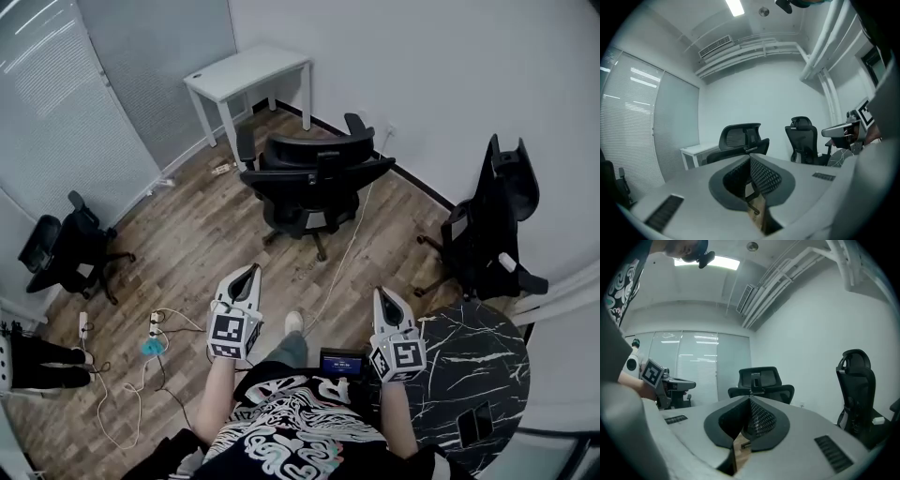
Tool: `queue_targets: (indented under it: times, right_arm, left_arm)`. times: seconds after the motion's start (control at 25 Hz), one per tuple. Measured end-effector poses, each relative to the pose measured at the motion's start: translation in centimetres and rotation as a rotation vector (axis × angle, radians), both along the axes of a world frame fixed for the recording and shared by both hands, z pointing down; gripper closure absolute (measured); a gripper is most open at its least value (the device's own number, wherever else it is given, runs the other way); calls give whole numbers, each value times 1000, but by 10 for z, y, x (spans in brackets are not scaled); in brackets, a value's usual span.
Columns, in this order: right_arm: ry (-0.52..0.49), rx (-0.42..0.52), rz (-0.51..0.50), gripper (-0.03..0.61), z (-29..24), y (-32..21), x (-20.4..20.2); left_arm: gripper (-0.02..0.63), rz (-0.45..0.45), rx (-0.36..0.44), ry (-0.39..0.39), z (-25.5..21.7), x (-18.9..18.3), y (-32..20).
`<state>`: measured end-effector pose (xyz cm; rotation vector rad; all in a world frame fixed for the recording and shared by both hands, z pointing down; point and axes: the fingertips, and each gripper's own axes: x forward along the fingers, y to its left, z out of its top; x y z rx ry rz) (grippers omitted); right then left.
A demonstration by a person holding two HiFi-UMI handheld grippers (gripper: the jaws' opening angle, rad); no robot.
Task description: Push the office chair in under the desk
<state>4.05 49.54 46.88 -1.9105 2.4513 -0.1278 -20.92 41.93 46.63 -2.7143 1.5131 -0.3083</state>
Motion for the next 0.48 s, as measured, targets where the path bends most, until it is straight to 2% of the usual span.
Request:
queue_targets:
  times: [0.2, 0.48]
  right_arm:
    - [0, -10, 5, 561, 5, -18, 8]
    - [22, -26, -3, 561, 10, -62, 17]
  left_arm:
    - [600, 14, 3, 8, 3, 4, -16]
    - [600, 4, 4, 37, 8, 20, -71]
